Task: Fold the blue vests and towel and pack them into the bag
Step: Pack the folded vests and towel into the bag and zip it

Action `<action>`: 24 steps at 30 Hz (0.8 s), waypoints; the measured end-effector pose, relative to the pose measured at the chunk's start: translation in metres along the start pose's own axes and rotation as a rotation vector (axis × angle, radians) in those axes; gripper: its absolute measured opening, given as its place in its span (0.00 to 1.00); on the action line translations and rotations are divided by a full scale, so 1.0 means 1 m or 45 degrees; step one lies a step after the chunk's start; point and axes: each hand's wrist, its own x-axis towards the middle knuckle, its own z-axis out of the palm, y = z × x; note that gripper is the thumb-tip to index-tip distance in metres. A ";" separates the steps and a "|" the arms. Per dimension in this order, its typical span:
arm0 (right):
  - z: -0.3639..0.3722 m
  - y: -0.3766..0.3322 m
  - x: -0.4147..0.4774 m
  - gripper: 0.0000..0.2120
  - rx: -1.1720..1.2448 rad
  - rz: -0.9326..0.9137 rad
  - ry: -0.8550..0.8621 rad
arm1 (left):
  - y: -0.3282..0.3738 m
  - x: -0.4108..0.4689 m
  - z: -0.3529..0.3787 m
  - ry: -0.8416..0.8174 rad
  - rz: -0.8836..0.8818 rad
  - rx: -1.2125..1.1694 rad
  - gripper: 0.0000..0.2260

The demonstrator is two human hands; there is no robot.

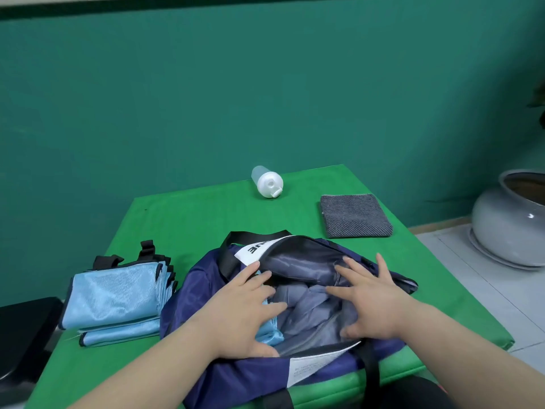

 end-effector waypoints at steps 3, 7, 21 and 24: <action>-0.012 0.002 -0.003 0.49 -0.054 0.055 0.014 | -0.001 -0.001 0.001 0.023 -0.080 0.005 0.41; -0.038 0.002 -0.012 0.51 -0.166 0.121 0.083 | 0.000 -0.001 -0.001 0.077 -0.144 -0.011 0.45; -0.043 -0.034 -0.021 0.39 -0.022 0.029 0.012 | 0.011 -0.017 -0.011 0.089 -0.230 -0.124 0.33; -0.048 -0.058 -0.017 0.31 0.089 -0.102 0.165 | 0.014 -0.030 -0.013 0.236 -0.264 -0.194 0.22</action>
